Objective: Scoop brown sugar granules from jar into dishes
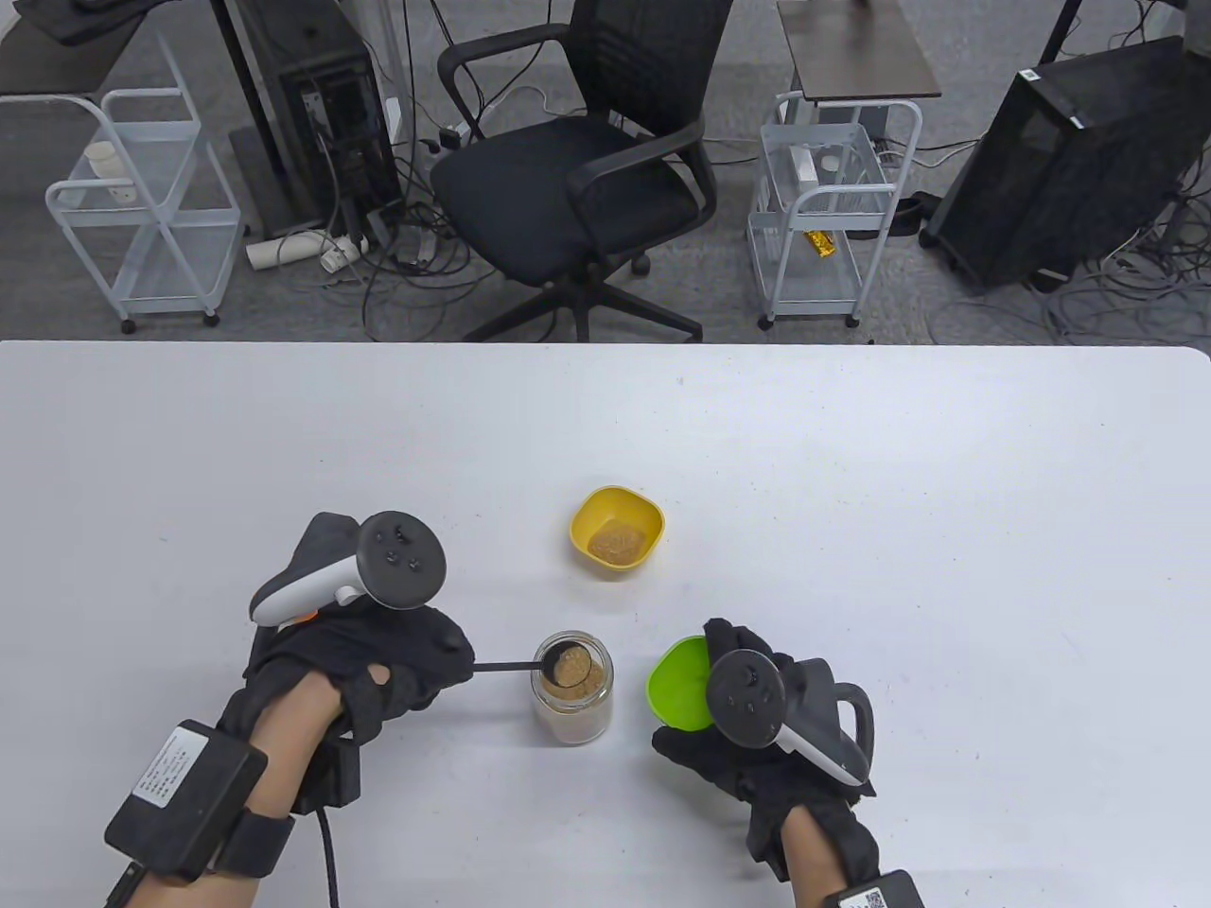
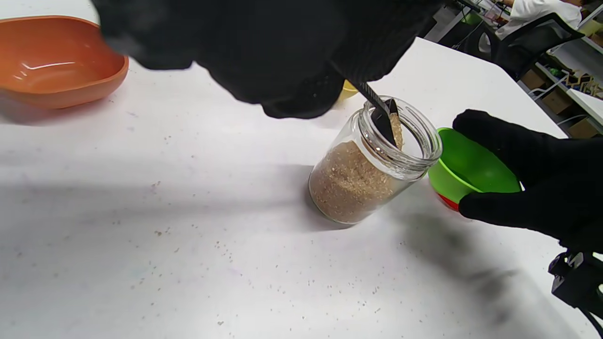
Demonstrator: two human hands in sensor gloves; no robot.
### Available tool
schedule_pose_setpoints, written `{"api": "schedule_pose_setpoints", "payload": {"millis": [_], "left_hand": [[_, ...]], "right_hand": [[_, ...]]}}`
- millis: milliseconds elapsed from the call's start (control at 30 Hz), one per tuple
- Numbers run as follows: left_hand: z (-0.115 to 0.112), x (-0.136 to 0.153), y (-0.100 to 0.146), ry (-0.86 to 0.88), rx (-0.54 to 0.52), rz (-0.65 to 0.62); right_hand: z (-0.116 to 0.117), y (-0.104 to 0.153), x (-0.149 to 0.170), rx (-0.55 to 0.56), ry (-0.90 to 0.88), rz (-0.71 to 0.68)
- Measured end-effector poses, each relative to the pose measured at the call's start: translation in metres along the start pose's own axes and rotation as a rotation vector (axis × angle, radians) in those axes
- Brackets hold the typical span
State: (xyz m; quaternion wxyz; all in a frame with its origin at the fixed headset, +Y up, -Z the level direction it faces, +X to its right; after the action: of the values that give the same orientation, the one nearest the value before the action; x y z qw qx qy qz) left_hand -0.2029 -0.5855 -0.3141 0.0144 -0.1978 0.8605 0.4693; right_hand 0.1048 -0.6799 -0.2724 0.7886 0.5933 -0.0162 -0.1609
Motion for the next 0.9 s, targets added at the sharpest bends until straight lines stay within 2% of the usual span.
{"api": "schedule_pose_setpoints", "payload": {"millis": [367,633,833,900], "left_hand": [[0.006,0.000,0.010,0.076,-0.039,-0.053],[-0.010,-0.037,0.003,0.050,-0.067,-0.154],[-0.022,-0.067,0.001,-0.075,-0.188,-0.186],[-0.026,-0.074,0.004,-0.105,-0.277,-0.166]], "right_hand": [[0.001,0.000,-0.002,0.001,-0.013,-0.015],[0.001,0.000,-0.002,0.005,-0.052,-0.049],[-0.001,0.002,0.000,0.033,-0.098,-0.088],[-0.002,0.002,0.000,0.047,-0.118,-0.088]]}}
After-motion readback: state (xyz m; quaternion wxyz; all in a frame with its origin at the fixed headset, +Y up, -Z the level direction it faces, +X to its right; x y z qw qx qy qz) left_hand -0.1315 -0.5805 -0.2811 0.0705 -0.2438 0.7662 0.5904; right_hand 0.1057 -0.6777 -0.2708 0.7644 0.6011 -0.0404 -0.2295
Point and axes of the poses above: the tracker on the back of each hand, its own x axis roughly to the little-finger side, its own y axis roughly from the fingertips to the wrist, z = x × y, the point moved 2 cm from there along -y, roughly from the wrist to the fingertips, and after that the axes turned 8 degrees about -x, right-handed, at the moved point
